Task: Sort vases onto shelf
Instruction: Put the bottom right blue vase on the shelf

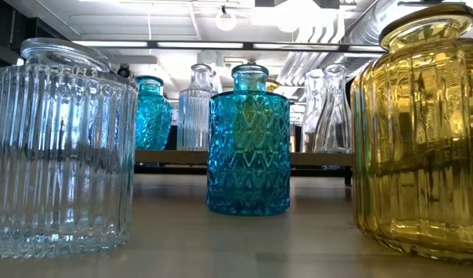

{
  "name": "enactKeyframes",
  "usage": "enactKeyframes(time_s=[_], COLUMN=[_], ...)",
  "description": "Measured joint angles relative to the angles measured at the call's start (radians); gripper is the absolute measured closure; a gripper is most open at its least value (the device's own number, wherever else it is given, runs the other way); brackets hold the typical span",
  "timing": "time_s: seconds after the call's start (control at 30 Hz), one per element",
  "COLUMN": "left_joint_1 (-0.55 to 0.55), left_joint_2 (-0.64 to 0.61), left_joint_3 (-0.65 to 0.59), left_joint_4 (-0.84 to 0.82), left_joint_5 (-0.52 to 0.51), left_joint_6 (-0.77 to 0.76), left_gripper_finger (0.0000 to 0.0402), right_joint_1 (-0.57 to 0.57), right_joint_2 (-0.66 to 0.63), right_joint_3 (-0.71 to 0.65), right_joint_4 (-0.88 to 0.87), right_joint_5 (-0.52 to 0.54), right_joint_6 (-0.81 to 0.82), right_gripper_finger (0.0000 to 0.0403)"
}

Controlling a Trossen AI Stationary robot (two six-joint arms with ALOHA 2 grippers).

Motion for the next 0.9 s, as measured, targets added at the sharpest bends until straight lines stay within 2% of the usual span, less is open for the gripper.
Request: enactKeyframes(time_s=[0.1, 0.2, 0.33, 0.53, 0.7, 0.9], left_joint_1=[0.000, 0.001, 0.001, 0.003, 0.003, 0.003], left_joint_2=[0.025, 0.057, 0.090, 0.139, 0.222, 0.370], left_joint_3=[0.000, 0.000, 0.000, 0.037, 0.117, 0.260], left_joint_4=[0.005, 0.012, 0.053, 0.048, -0.011, -0.115], left_joint_5=[0.000, 0.000, 0.000, -0.015, -0.016, -0.019], left_joint_6=[-0.002, -0.003, -0.002, -0.041, -0.064, -0.108], left_gripper_finger=[0.0401, 0.0401, 0.0401, 0.0401, 0.0401, 0.0401], right_joint_1=[0.000, -0.012, -0.030, -0.042, -0.069, -0.085], right_joint_2=[-0.063, -0.155, -0.303, -0.558, -0.736, -0.899], right_joint_3=[-0.132, -0.298, -0.517, -0.819, -1.023, -1.170], right_joint_4=[0.148, 0.343, 0.594, 0.918, 1.068, 1.128], right_joint_5=[-0.010, -0.067, -0.108, -0.115, -0.104, -0.088], right_joint_6=[-0.042, -0.090, -0.159, -0.263, -0.310, -0.311], right_gripper_finger=[0.0396, 0.0399, 0.0402, 0.0402, 0.0402, 0.0403])
